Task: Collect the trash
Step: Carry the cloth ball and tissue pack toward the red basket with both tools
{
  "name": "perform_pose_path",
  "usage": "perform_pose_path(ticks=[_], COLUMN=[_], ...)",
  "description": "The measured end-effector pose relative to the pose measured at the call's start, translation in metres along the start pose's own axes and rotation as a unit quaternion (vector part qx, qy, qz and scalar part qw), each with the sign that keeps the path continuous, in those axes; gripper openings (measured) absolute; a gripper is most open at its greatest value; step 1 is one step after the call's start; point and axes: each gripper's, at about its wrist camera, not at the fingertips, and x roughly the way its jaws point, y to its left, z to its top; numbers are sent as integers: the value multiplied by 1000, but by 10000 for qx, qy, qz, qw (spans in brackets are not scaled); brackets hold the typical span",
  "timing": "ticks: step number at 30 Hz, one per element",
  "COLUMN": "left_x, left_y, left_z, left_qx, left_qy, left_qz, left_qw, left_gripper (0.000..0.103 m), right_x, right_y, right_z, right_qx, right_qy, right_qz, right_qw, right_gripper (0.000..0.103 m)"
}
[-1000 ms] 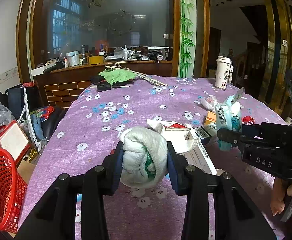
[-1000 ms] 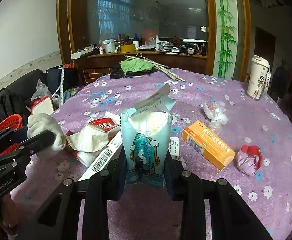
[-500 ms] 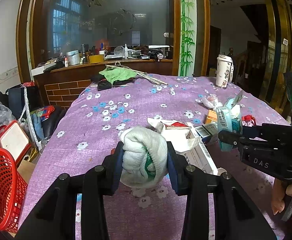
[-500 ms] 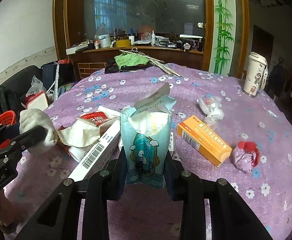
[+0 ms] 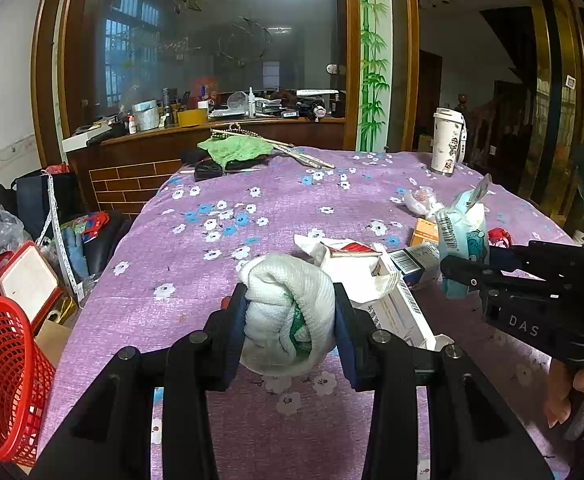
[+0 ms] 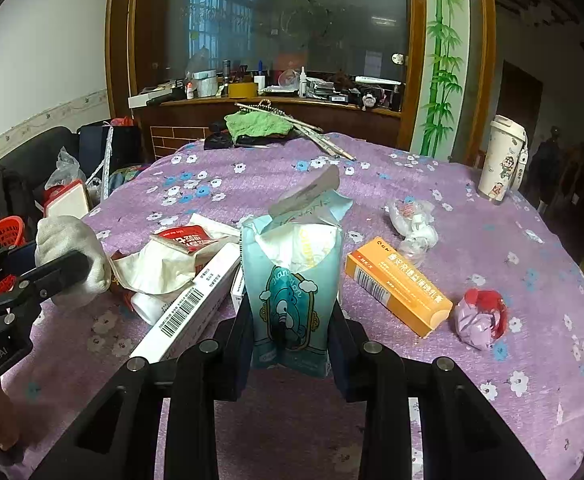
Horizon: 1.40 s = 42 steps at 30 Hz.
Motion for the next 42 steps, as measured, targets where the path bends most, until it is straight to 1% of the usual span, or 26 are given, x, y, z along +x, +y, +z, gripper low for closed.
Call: perform_pose_path(ticks=[11, 15, 18, 21, 24, 27, 34, 42], left_x=[2, 5, 6, -1, -8, -16, -37, -53], left_y=[1, 5, 7, 4, 1, -1, 6, 21], left_z=[-1, -2, -1, -1, 0, 2, 2, -2], left_qx=[-18, -69, -74, 8, 87, 118, 84, -15], left_qy=[71, 186, 255, 208, 233, 223, 167, 120], left_qz=[46, 101, 153, 224, 264, 327, 416, 489], left_qw=[10000, 9998, 9995, 9995, 9993, 9991, 9990, 9987], left_gripper=[38, 38, 38, 39, 39, 39, 39, 39], right_x=[-2, -2, -7, -23, -43, -56, -75, -81], right_y=[0, -5, -6, 3, 10, 18, 35, 60], right_z=[2, 4, 6, 5, 3, -1, -6, -4], right_qx=[-23, 126, 309, 227, 293, 253, 183, 17], right_qy=[-63, -18, 91, 57, 9, 6, -21, 26], right_qz=[-18, 18, 183, 175, 315, 309, 429, 575], right_qw=[10000, 9999, 9993, 9996, 9991, 9992, 9989, 9983], right_gripper=[35, 35, 35, 35, 35, 36, 36, 36])
